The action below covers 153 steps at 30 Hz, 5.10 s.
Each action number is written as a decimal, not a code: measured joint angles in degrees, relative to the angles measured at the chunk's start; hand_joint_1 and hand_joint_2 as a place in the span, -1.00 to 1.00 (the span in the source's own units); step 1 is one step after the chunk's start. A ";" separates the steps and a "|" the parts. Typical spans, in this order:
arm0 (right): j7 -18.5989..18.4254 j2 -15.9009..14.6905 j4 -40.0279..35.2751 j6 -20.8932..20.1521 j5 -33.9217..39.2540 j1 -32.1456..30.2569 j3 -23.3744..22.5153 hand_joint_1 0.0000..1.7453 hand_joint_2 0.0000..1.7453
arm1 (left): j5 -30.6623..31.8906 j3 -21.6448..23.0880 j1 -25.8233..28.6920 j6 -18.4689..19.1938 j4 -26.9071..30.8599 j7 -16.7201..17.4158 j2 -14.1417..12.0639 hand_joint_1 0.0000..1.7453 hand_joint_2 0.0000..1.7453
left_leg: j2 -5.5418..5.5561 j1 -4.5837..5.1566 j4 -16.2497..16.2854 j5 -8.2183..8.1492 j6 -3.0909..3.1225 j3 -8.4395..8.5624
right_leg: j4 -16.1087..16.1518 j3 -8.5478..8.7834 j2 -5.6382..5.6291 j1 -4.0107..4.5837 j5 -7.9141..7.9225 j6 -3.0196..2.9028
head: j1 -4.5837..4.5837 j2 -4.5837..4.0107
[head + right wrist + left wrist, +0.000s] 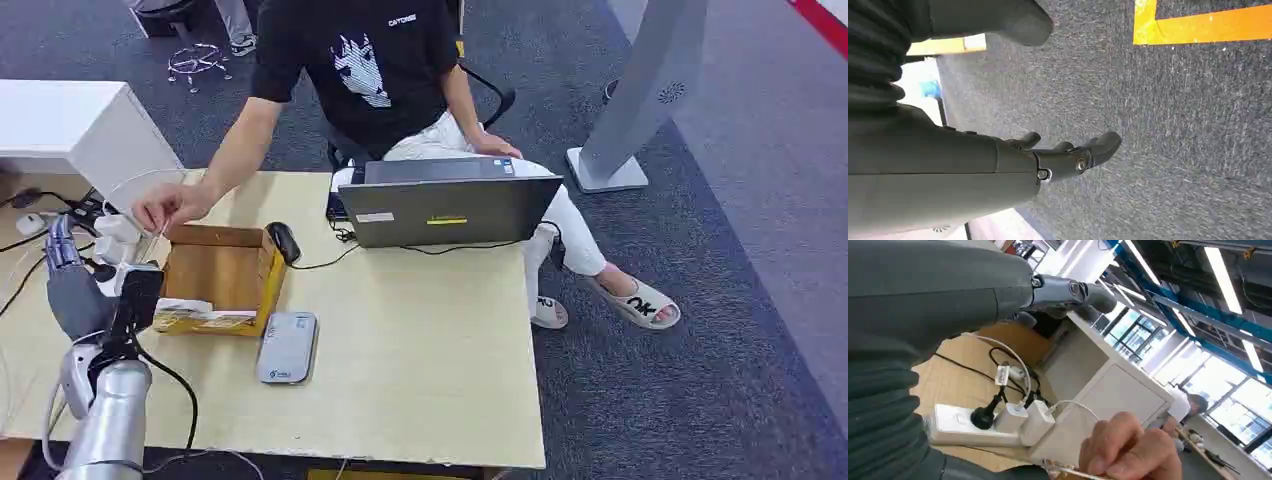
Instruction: Pass the card to the sensor for recognition and then transmit it.
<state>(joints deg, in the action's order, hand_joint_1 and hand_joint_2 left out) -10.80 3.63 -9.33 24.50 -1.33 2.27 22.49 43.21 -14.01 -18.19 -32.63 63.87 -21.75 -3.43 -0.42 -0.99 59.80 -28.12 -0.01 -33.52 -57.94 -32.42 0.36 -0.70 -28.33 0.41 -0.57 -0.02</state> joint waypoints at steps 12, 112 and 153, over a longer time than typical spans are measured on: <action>0.17 -0.04 0.00 -0.15 -0.44 0.00 0.70 -1.00 1.00 | -0.70 1.60 1.03 1.84 0.04 0.02 0.00 1.00 1.00 | 0.00 0.00 0.00 0.00 0.00 0.00 | 0.00 0.01 0.00 0.00 0.00 0.00 | -0.02 0.00; 0.48 0.87 0.11 1.07 7.21 -0.68 -3.48 -1.00 1.00 | 25.75 40.37 17.83 26.66 28.72 28.42 -9.29 1.00 1.00 | 0.04 0.04 0.01 -0.02 0.02 -0.05 | 0.00 -0.02 0.04 -0.03 -0.01 0.02 | 0.00 0.00; -0.17 1.07 0.31 -0.09 4.96 -0.40 -2.34 -1.00 1.00 | 28.02 30.34 11.47 26.77 13.33 27.71 -4.02 1.00 1.00 | 0.08 0.05 0.02 -0.01 0.02 0.07 | 0.01 0.14 0.12 -0.04 -0.01 0.02 | 0.00 0.00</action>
<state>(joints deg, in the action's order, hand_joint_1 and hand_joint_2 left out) -10.97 4.70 -9.03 24.41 3.63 1.87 20.15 71.23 16.33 -6.72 -5.86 77.20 5.97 -7.46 -0.34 -0.94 59.82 -28.13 0.02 -33.45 -57.94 -32.28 0.48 -0.74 -28.34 0.44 -0.57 -0.02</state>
